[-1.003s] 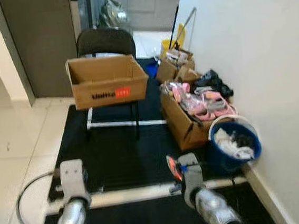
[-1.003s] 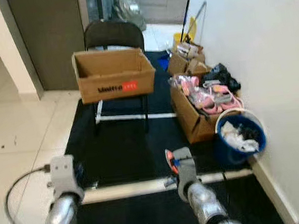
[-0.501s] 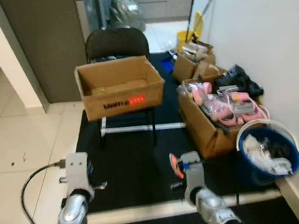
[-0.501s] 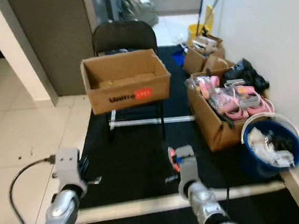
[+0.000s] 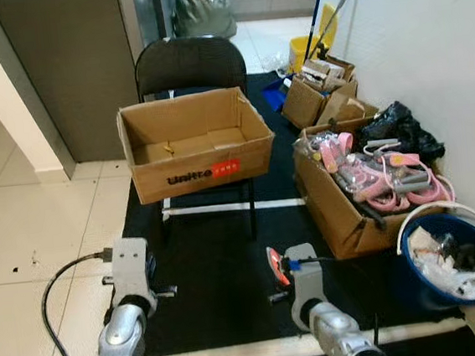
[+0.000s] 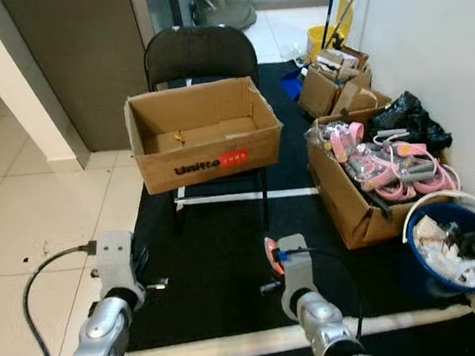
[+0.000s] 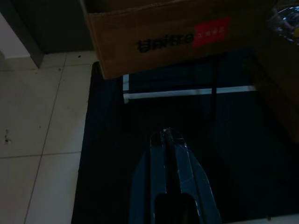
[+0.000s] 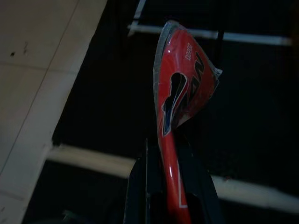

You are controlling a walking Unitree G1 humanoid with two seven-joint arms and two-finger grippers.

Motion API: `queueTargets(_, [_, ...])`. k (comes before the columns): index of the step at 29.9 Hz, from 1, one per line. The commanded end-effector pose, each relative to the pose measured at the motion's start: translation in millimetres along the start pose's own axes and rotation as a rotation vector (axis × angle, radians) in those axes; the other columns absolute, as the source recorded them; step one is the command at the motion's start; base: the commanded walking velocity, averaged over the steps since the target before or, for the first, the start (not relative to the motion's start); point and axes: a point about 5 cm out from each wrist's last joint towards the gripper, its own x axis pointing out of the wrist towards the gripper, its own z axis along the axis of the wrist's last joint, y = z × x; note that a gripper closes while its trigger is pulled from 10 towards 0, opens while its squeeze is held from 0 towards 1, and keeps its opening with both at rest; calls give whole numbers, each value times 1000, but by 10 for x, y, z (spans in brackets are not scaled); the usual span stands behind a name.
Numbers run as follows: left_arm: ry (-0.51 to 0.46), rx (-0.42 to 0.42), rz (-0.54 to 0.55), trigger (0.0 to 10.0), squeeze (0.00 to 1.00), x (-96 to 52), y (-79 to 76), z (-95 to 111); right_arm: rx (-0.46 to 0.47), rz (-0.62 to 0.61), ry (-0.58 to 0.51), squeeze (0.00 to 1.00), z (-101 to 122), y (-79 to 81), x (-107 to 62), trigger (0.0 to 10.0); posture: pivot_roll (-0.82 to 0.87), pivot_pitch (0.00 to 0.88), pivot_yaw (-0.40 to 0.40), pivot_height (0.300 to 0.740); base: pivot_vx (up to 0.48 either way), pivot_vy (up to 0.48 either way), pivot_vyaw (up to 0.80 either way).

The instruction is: Picking trash to rubbish bin

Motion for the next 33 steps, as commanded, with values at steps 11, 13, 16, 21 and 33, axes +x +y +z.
queueTargets(11, [8, -30, 20, 10000, 0, -4, -13, -16, 10, 36, -145, 0, 412, -7, 93, 10000, 80, 116, -48, 740, 364, 0, 0])
queueTargets(13, [2, -31, 15, 10000, 0, 5, -30, -4, -4, 50, -182, 0, 561, 12, 133, 10000, 73, 114, -50, 740, 358, 0, 0])
queueTargets(16, [3, -29, 11, 10000, 0, 16, -42, -8, -29, 67, -201, 0, 673, 51, 171, 10000, 67, 112, -50, 740, 358, 0, 0])
queueTargets(21, [2, -22, 2, 10000, 0, 27, -64, -3, -43, 77, -202, 0, 725, 68, 193, 10000, 65, 111, -53, 740, 356, 0, 0])
queueTargets(33, [-9, -5, -24, 10000, 0, 61, -83, 45, -82, 127, -250, 0, 1010, 245, 293, 10000, 61, 114, -50, 740, 347, 0, 0])
